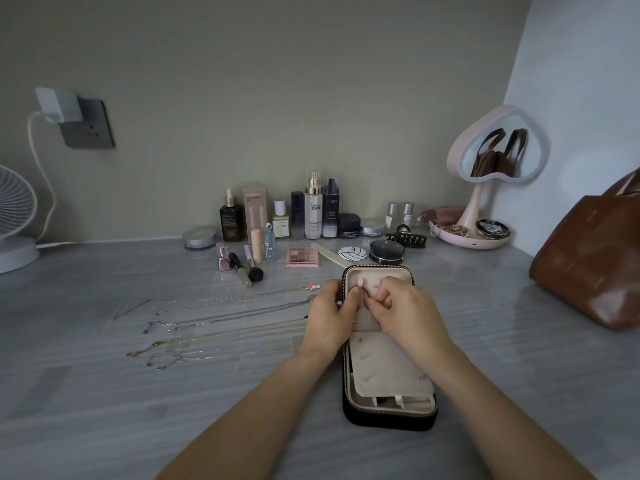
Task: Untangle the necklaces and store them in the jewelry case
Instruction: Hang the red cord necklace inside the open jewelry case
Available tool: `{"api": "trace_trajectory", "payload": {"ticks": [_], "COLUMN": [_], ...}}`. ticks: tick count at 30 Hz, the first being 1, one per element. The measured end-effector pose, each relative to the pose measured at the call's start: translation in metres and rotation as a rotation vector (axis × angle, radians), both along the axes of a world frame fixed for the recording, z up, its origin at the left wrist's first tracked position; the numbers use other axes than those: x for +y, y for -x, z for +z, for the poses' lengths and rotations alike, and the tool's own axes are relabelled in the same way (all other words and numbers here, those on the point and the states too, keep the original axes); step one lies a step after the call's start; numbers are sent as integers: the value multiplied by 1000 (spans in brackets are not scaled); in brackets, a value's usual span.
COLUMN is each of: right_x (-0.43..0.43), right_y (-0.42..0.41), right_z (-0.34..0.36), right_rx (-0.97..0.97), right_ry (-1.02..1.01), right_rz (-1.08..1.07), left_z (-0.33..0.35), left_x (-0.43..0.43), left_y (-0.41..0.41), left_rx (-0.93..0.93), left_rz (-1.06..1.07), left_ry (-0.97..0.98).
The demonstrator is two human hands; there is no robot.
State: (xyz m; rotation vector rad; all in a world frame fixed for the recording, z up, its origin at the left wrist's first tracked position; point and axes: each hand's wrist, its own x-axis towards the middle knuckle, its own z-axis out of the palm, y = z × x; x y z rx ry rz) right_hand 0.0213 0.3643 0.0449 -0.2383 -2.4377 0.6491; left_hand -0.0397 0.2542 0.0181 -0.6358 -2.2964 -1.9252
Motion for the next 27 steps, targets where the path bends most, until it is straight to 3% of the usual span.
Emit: {"api": "trace_trajectory", "payload": {"ticks": [4,9,16,22,27], "right_x": [-2,-4,-7,-14,-38], "right_y": [-7,-12,-15,-12,-10], "right_z": [1,3,7,30,27], "right_rx": [12,9,77,69,-48], "right_ry": [-33,-236,-161,-134,-289], "right_rz": [10,-42,-30,36,204], "left_z": [-1,-1,3,46,68], "left_x": [0,-2,-6,-34,-55], "left_y": [0,-1,-5,-1,0], "left_rx": [15,48,72,-90,-242], "left_rz": [-8,-11,-81,-169,-243], "left_ry": [-8,-52,-49,113,290]}}
